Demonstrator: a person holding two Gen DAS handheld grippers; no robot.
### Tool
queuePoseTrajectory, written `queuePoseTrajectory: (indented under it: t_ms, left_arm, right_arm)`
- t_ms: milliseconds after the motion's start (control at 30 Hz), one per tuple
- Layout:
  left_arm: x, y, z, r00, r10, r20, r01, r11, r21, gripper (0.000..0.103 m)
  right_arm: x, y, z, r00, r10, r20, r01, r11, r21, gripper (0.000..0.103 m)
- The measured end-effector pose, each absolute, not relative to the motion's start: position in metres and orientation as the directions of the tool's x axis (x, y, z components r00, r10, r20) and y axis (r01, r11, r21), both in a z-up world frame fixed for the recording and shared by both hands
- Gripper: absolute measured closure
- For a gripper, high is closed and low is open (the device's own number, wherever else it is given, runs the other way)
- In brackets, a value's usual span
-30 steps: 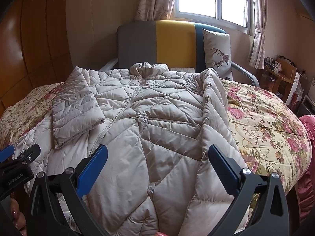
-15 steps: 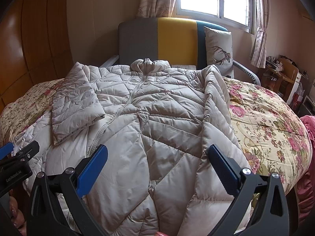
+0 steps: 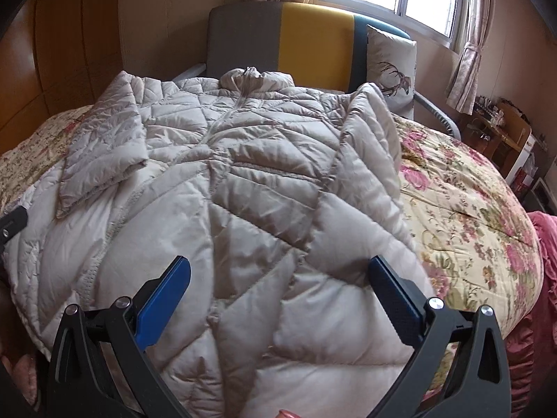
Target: Fold large clothes
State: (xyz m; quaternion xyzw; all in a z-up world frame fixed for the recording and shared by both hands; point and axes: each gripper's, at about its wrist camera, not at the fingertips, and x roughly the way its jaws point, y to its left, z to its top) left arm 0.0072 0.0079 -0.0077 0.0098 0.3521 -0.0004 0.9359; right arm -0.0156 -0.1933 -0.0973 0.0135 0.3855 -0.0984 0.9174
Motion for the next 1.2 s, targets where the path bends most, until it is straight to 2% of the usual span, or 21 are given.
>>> queuePoseTrajectory:
  t_ms: [167, 300, 400, 567, 700, 800, 867, 967, 1033, 1100, 1200]
  left_arm:
    - [0.005, 0.013, -0.006, 0.775, -0.101, -0.624, 0.083, 0.995, -0.058, 0.003]
    - [0.008, 0.018, -0.010, 0.758, -0.180, -0.627, 0.112, 0.983, -0.147, 0.003]
    - [0.011, 0.019, -0.016, 0.739, -0.205, -0.642, 0.112, 0.977, -0.183, 0.003]
    - [0.012, 0.018, -0.024, 0.713, -0.238, -0.660, 0.125, 0.969, -0.214, 0.003]
    - [0.014, 0.017, -0.027, 0.691, -0.296, -0.660, 0.176, 0.954, -0.243, 0.003]
    - [0.015, 0.018, -0.029, 0.676, -0.349, -0.648, 0.206, 0.935, -0.289, 0.003]
    - [0.016, 0.018, -0.030, 0.671, -0.361, -0.647, 0.210, 0.930, -0.301, 0.003]
    - [0.016, 0.018, -0.031, 0.674, -0.360, -0.645, 0.214, 0.931, -0.295, 0.003]
    - [0.016, 0.018, -0.030, 0.677, -0.355, -0.644, 0.218, 0.933, -0.286, 0.003]
    - [0.015, 0.018, -0.030, 0.686, -0.336, -0.645, 0.208, 0.940, -0.269, 0.003]
    - [0.017, 0.018, -0.028, 0.701, -0.302, -0.646, 0.190, 0.952, -0.238, 0.003]
  right_arm:
    - [-0.013, -0.249, -0.101, 0.626, -0.280, -0.728, 0.269, 0.954, -0.136, 0.002]
    - [-0.012, -0.298, -0.101, 0.551, -0.415, -0.723, 0.346, 0.903, -0.254, 0.002]
    - [-0.014, -0.331, -0.098, 0.520, -0.438, -0.733, 0.371, 0.889, -0.268, 0.002]
    - [-0.007, -0.392, -0.093, 0.445, -0.636, -0.630, 0.493, 0.762, -0.421, 0.002]
    - [0.003, -0.452, -0.091, 0.407, -0.638, -0.653, 0.544, 0.744, -0.388, 0.002]
    - [0.006, -0.478, -0.088, 0.419, -0.620, -0.663, 0.527, 0.761, -0.378, 0.002]
    - [0.005, -0.502, -0.086, 0.426, -0.572, -0.701, 0.507, 0.793, -0.338, 0.002]
    - [-0.010, -0.555, -0.081, 0.459, -0.422, -0.782, 0.561, 0.820, -0.113, 0.002]
    - [-0.025, -0.589, -0.080, 0.491, -0.349, -0.798, 0.623, 0.781, 0.042, 0.002]
    - [-0.042, -0.606, -0.072, 0.471, -0.430, -0.770, 0.719, 0.693, 0.054, 0.002]
    - [-0.072, -0.600, -0.043, 0.283, -0.749, -0.600, 0.913, 0.403, -0.072, 0.002]
